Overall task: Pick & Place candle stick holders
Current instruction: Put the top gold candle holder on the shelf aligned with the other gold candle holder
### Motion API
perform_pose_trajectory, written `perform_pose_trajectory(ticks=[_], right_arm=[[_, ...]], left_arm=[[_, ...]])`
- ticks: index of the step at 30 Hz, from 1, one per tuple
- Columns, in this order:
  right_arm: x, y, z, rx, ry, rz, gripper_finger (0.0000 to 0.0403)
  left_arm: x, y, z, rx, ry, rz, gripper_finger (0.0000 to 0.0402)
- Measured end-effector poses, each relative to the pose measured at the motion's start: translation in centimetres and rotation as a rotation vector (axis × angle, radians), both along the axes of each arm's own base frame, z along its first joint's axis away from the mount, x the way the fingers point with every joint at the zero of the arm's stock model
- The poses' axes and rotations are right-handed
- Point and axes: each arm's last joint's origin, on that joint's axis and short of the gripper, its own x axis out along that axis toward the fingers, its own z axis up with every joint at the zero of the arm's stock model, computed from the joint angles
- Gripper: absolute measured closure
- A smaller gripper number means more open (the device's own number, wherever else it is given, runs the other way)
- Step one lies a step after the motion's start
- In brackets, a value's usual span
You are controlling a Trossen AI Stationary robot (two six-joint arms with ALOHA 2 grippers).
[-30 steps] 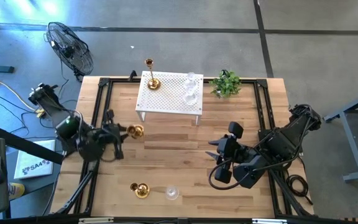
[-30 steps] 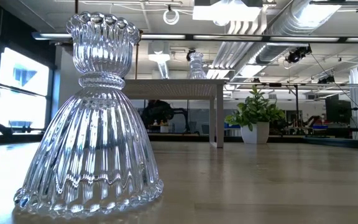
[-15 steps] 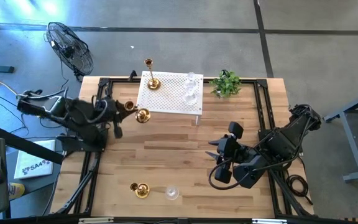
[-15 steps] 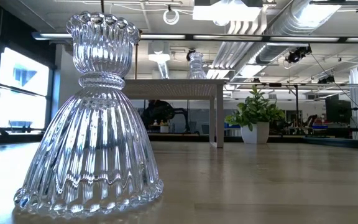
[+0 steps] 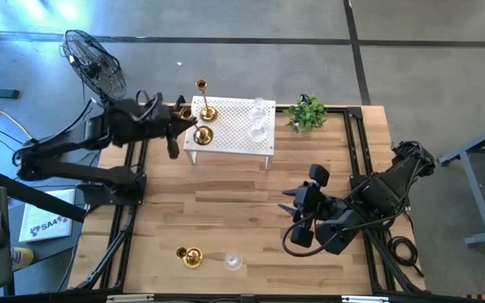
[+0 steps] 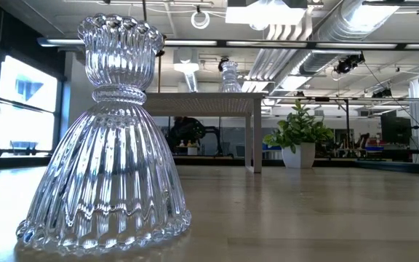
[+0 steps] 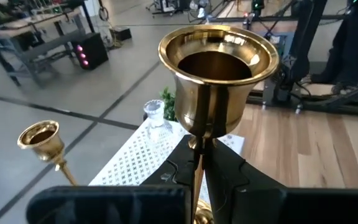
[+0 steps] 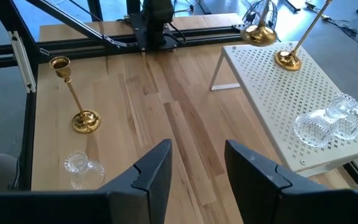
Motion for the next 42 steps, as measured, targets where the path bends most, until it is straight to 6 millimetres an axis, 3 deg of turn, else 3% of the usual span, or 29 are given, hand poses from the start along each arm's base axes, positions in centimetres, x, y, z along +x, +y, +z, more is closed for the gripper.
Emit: perform_pose_trajectory(ticks=[12,21,26,42], right_arm=[[0.2,-0.4,0.1,-0.072,-0.004,-0.009,0.0263],[0.9,-1.5,0.1,-0.115,0.019,-0.017,0.0263],[1.2,-2.0,0.0,-0.120,0.034,-0.016,0.0263],[1.3,-2.3,0.0,-0.121,0.040,-0.020,0.0263]], left_arm=[[4.0,6.8,-2.2,-0.093,0.024,-0.047,0.0392],[5.0,10.8,-4.1,-0.167,0.041,-0.055,0.0392],[5.6,11.6,-4.6,-0.185,0.037,-0.098,0.0392],[5.9,11.7,-5.5,-0.209,0.091,-0.122,0.0392]])
